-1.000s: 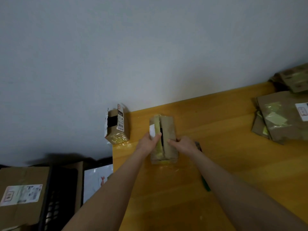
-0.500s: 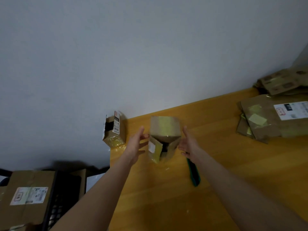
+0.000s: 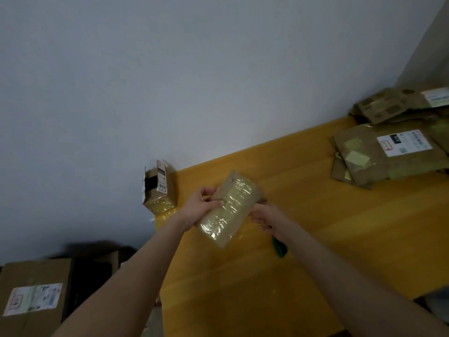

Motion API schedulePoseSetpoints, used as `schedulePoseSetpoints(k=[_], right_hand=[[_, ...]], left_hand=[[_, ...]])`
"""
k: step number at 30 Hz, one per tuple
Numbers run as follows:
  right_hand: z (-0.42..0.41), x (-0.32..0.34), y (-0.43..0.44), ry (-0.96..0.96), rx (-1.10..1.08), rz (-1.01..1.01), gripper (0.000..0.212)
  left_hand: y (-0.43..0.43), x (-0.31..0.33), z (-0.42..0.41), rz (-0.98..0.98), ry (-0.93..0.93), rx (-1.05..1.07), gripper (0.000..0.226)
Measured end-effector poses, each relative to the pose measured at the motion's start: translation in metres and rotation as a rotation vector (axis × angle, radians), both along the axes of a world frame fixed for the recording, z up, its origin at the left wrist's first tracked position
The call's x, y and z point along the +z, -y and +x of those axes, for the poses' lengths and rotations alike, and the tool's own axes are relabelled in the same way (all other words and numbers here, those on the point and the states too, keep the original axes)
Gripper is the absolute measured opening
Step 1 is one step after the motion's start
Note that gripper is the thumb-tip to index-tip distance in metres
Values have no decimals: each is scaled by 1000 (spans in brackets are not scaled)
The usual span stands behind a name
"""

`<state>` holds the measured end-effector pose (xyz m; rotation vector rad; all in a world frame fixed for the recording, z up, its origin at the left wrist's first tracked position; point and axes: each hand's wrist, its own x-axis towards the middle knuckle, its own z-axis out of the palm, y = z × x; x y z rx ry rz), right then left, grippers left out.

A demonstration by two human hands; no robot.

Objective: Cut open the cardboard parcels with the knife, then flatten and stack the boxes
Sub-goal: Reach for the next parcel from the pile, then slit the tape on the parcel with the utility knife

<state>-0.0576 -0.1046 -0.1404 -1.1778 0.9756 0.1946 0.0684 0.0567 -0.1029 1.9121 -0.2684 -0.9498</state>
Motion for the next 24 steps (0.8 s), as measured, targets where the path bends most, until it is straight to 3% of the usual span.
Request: schedulePoseSetpoints(k=[3,6,8,12,17,21,24], right_hand=[[2,-10,-23,-26,-28,-98,22],[7,-13,-45,-19,10,-148,26],[10,-17,-56,-18,32,-191,22],[2,-31,-54,-80,188,-420,21],[-19,-49,-23,-428,330,-891,32],[-19,-68,-15,-577,449,-934,48],[-15,-76,-19,-598,477,-980,42]], left_hand=[[-4,-7,3,182,331,-228,61],[-6,-23,4,505,579,-476,118],[-3,-32,-3,648,650,-535,139],[10,-50,-23,714,795,-543,132],[7,-50,-10,819,935,-813,126],[-24,-48,21,888,993,-977,126],[-31,-58,19,801,875,-906,120]])
